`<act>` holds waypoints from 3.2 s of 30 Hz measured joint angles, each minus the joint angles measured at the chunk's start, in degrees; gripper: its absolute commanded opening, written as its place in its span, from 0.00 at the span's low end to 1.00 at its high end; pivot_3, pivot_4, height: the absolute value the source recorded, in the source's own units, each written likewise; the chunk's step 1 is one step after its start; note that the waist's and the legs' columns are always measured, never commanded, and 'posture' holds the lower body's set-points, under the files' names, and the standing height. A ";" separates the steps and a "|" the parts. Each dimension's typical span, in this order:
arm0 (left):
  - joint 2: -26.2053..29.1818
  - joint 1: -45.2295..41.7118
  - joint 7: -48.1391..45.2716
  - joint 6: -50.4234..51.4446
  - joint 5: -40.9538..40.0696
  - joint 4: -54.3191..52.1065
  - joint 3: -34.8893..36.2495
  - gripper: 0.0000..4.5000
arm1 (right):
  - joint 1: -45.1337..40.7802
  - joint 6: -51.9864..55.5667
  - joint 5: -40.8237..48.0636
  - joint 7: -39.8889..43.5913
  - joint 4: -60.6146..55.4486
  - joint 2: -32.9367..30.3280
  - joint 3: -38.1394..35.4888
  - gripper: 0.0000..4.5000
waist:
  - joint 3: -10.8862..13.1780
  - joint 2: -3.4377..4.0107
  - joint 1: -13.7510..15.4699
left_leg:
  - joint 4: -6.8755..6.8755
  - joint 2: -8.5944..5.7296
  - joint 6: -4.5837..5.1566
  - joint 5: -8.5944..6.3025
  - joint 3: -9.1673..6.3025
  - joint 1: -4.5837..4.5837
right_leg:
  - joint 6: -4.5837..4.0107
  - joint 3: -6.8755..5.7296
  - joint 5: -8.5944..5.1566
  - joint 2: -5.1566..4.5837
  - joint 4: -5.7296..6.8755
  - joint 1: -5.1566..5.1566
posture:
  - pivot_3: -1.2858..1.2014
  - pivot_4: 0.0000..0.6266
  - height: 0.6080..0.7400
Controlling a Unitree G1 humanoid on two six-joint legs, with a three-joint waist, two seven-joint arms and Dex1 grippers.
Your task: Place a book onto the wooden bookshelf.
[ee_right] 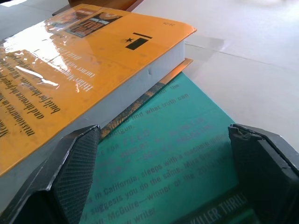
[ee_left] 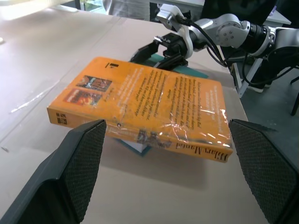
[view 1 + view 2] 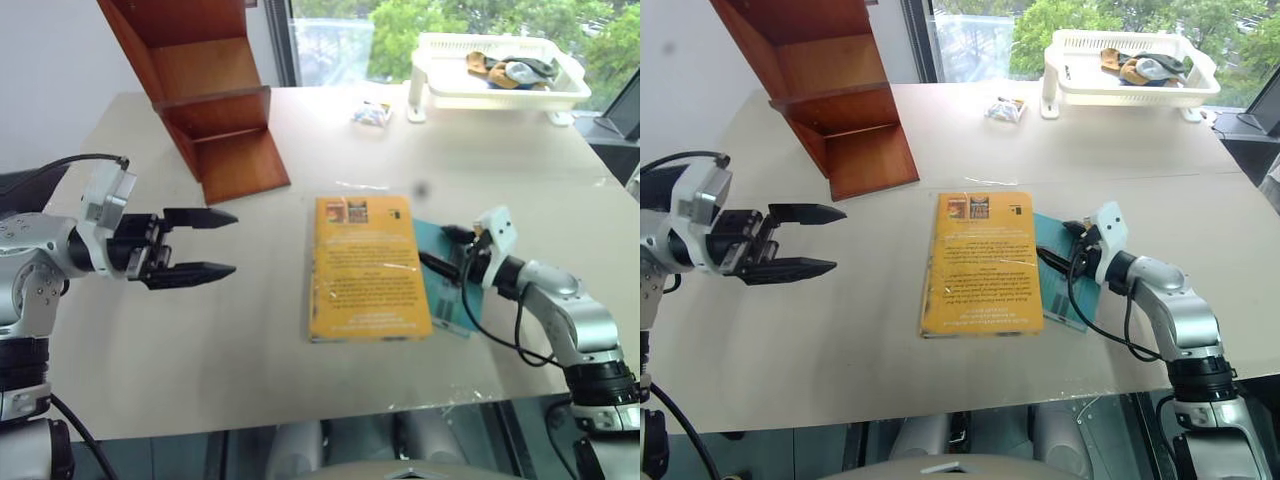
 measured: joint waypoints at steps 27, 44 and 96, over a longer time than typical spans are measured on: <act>-0.77 1.93 1.58 0.07 -0.25 -1.70 -0.01 0.99 | -1.63 -0.93 -2.07 0.15 0.75 3.39 2.46 1.00 | 0.00 0.00 -0.02 | 0.00 0.00 0.00 0.00 0.02 0.00 | 0.00 0.00 0.00 0.00 0.01 -0.01 | 0.52 0.24 1.00; -0.77 1.93 2.03 0.07 -0.10 -1.70 -0.02 0.99 | -2.11 -0.95 -2.05 1.18 0.66 4.60 4.09 1.00 | 0.00 0.00 -0.04 | -0.01 0.01 0.00 0.00 0.02 0.00 | 0.00 0.00 0.00 0.00 0.00 -0.01 | 0.52 0.24 1.00; -24.62 -5.59 41.45 56.32 -19.56 15.45 2.18 0.99 | 25.04 13.85 35.97 20.14 -30.60 -26.51 -34.12 1.00 | 0.06 -0.33 0.31 | 0.08 -0.09 0.01 -0.01 -0.70 -0.04 | 0.00 -0.29 0.01 -0.09 -0.02 0.19 | 0.52 0.24 1.00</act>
